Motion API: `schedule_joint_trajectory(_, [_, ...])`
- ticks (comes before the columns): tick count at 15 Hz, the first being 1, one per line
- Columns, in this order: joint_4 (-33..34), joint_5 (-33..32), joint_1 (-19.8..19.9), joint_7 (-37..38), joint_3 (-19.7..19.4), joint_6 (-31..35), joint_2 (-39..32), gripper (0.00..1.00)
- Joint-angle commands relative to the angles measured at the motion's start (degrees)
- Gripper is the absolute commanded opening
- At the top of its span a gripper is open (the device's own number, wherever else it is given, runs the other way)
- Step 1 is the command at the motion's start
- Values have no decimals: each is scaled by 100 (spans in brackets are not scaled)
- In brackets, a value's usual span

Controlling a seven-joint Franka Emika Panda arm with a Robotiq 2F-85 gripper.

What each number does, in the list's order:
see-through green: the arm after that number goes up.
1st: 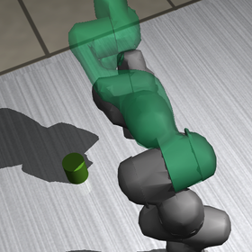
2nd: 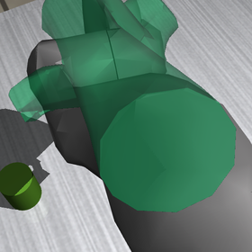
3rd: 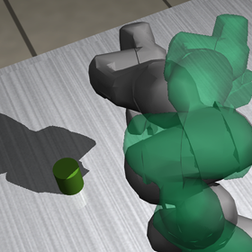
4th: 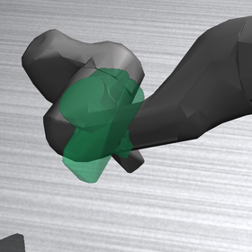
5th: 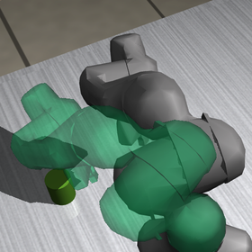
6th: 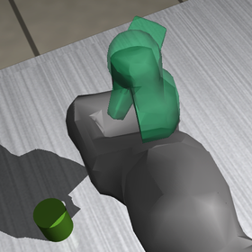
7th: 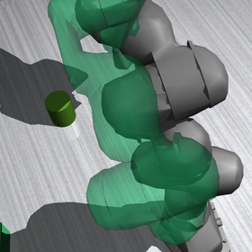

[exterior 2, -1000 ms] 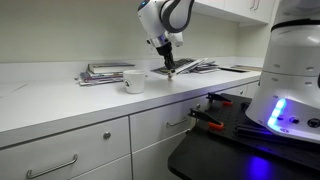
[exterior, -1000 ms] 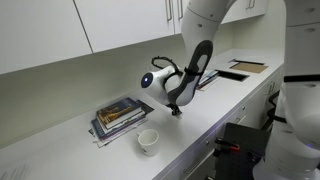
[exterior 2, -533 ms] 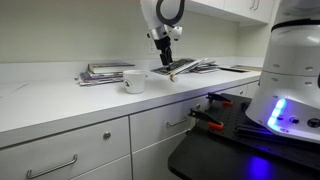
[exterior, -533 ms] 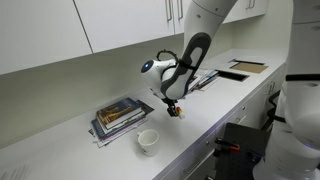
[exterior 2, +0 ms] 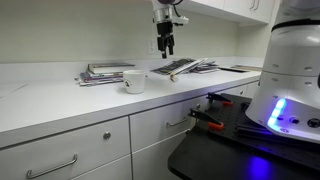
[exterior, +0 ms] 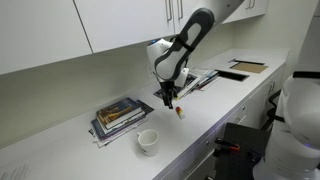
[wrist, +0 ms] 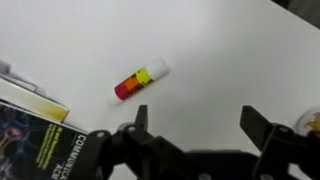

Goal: Pick the object from the cup and put it on the counter

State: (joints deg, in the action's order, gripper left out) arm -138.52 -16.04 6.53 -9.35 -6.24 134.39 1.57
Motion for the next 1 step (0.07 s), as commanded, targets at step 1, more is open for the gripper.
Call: schedule_joint_trajectory(1, [-173,-44,0,20,-13,159,410,100])
